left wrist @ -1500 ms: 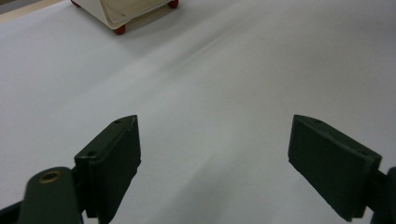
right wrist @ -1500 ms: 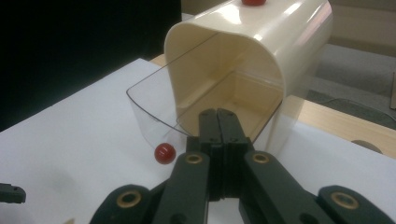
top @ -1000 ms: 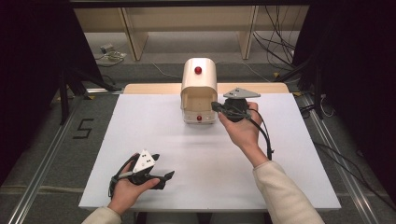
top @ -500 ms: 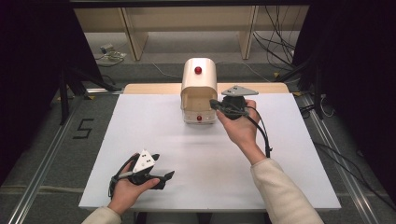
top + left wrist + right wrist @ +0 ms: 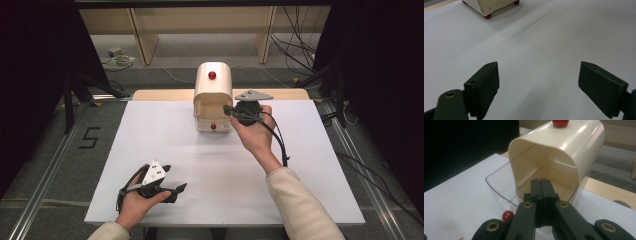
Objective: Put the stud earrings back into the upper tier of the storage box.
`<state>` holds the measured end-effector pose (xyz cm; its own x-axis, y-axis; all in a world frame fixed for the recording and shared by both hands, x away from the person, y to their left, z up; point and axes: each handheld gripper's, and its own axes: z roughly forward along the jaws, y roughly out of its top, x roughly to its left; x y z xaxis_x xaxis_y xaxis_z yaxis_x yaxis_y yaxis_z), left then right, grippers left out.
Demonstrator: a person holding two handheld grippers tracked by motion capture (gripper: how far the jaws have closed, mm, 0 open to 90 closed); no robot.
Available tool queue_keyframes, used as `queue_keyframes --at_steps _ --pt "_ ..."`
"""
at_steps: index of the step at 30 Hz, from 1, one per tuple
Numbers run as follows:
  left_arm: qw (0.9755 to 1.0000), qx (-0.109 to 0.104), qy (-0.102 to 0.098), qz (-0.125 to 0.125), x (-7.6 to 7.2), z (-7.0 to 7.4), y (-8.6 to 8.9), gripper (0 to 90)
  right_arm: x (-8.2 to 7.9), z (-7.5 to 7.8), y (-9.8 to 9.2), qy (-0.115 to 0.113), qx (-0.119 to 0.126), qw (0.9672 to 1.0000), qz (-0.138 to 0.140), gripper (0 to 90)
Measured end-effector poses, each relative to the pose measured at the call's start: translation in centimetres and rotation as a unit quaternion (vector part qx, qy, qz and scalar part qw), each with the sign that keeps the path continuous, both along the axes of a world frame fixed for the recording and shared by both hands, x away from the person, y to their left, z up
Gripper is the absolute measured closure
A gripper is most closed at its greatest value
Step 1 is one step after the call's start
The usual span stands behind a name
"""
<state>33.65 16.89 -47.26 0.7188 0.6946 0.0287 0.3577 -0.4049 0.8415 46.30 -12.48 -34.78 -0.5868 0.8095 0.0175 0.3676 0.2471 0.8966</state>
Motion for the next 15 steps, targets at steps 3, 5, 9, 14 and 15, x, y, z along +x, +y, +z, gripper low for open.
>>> queue_keyframes --at_steps 3,5,9,14,15 --pt "1.0 0.0 0.0 0.0 0.01 0.0 0.01 16.7 0.2 -0.01 -0.04 0.0 0.0 1.0 -0.002 90.0" --pt "1.0 0.0 0.0 0.0 0.01 0.0 0.0 16.7 0.27 0.02 -0.04 0.002 0.0 1.0 -0.004 90.0" --pt "1.0 0.0 0.0 0.0 0.0 0.0 0.0 16.7 0.38 -0.02 -0.01 0.004 -0.001 1.0 -0.004 90.0" --pt "1.0 0.0 0.0 0.0 -0.01 0.0 0.0 16.8 0.44 -0.07 0.09 0.004 -0.001 1.0 -0.004 90.0" --pt "1.0 0.0 0.0 0.0 -0.01 0.0 0.0 16.8 0.45 -0.07 0.09 0.004 -0.001 1.0 -0.004 90.0"
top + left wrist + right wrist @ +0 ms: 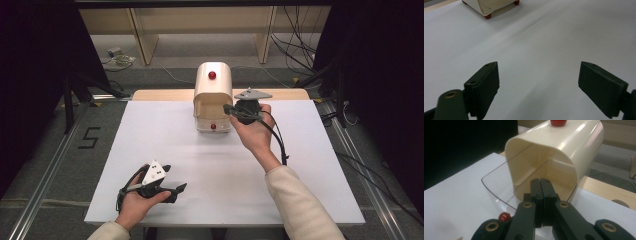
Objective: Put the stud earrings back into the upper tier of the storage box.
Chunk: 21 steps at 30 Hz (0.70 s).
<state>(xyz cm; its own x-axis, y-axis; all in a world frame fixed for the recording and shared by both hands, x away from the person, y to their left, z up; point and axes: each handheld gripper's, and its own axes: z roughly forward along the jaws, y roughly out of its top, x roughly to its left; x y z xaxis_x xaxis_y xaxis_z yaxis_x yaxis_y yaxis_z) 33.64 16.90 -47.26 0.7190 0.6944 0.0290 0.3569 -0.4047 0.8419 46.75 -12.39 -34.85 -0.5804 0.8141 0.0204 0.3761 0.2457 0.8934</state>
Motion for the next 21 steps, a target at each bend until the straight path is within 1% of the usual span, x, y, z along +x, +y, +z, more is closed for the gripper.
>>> queue_keyframes --at_steps 6,11,14,16,19,21 --pt "1.0 0.0 0.0 0.0 0.0 0.0 0.0 16.8 0.0 0.0 0.0 -0.003 -0.004 1.0 0.001 88.3" --pt "1.0 0.0 0.0 0.0 0.0 0.0 0.0 16.8 0.0 0.0 -0.1 -0.003 -0.005 1.0 -0.002 81.0" --pt "1.0 0.0 0.0 0.0 0.0 0.0 0.0 16.8 -0.1 0.1 -0.2 -0.009 -0.006 0.9999 -0.003 77.2" --pt "1.0 0.0 0.0 0.0 0.0 0.0 0.0 16.8 -0.1 0.2 -0.4 -0.012 -0.003 0.9999 -0.006 73.7" --pt "1.0 0.0 0.0 0.001 0.0 0.0 0.0 17.0 -0.3 0.2 -0.7 -0.01 -0.007 0.9999 -0.005 68.8" --pt "1.0 0.0 -0.001 0.002 0.0 0.0 0.1 18.0 -0.4 0.3 -1.1 -0.015 -0.006 0.9998 -0.007 65.9"
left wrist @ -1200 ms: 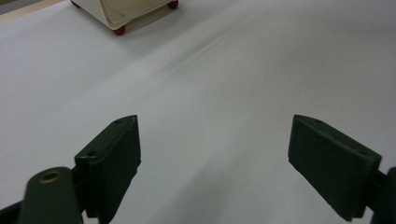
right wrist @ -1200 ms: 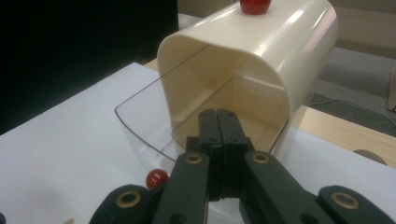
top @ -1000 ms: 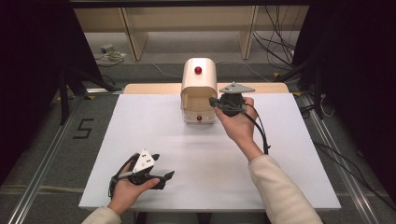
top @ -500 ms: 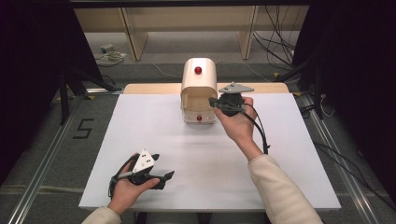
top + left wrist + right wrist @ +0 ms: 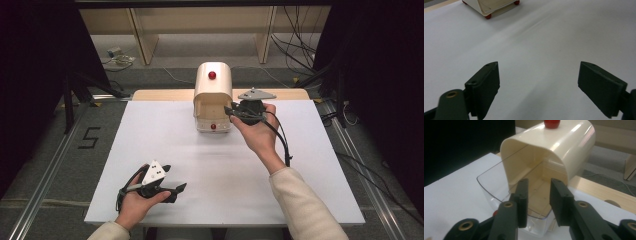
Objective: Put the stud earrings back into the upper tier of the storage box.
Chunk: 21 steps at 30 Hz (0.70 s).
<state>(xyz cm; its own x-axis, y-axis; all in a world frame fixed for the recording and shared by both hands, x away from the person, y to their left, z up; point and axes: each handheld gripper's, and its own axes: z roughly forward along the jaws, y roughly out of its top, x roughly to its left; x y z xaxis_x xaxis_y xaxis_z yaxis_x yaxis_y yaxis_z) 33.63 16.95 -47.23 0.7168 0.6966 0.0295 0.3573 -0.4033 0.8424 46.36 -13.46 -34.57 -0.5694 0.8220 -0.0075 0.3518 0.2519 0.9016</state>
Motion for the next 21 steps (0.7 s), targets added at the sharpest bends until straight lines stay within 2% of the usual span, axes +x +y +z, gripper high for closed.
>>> queue_keyframes --at_steps 9,16,20,21 --pt "1.0 0.001 -0.001 0.0 0.0 0.0 -0.1 17.6 -1.1 0.0 -2.0 0.003 0.016 0.9999 -0.004 54.4" --pt "1.0 0.0 -0.001 0.001 0.0 -0.1 -0.1 17.5 -2.4 -1.6 -3.9 0.011 0.025 0.9996 -0.004 51.5" --pt "1.0 0.0 -0.002 0.002 0.0 -0.1 -0.1 17.4 -3.2 -2.5 -4.7 0.016 0.022 0.9996 -0.001 49.3" --pt "1.0 0.0 -0.002 0.002 0.0 -0.1 -0.1 17.4 -3.4 -2.7 -5.0 0.016 0.014 0.9998 0.001 48.1"
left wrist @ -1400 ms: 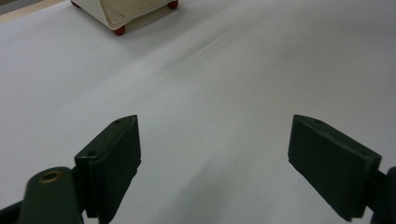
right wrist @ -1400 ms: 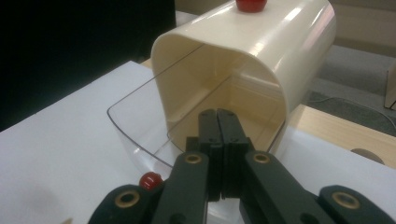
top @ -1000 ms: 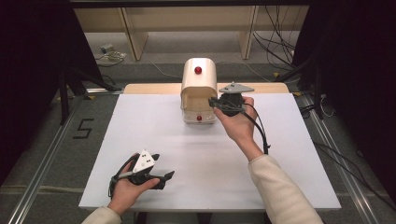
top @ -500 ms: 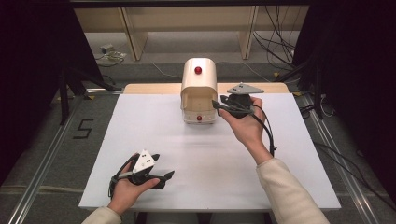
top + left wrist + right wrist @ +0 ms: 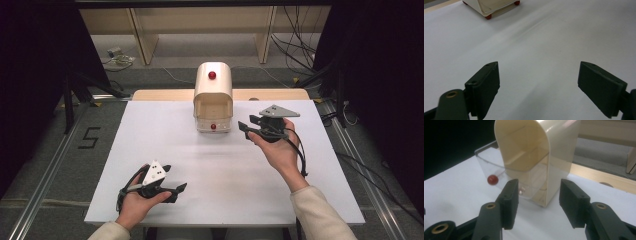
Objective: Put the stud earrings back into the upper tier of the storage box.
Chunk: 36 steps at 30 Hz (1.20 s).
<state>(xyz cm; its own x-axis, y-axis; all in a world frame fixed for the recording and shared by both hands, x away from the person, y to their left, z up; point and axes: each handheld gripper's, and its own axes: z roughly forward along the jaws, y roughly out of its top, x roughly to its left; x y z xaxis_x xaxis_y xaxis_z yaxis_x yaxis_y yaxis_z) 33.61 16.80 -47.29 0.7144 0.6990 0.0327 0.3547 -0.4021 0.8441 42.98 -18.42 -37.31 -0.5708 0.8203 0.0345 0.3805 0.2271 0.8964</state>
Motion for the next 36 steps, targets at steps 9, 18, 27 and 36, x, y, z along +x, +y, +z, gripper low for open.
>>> queue_keyframes --at_steps 9,18,27,36 --pt "1.0 -0.001 -0.002 0.002 0.0 0.0 0.0 17.7 -1.9 -2.3 -1.5 0.001 -0.016 0.9998 0.007 46.3" --pt "1.0 0.0 -0.003 0.004 0.0 0.0 0.0 18.0 -3.3 -5.0 -2.9 0.001 -0.018 0.9996 0.024 43.6" --pt "1.0 -0.004 0.0 0.003 0.0 0.0 0.1 18.0 -4.4 -6.8 -3.8 0.026 -0.017 0.9992 0.026 40.9" --pt "1.0 -0.008 0.0 0.004 0.0 0.0 0.1 18.3 -5.1 -7.3 -4.1 0.032 -0.022 0.999 0.024 39.2"
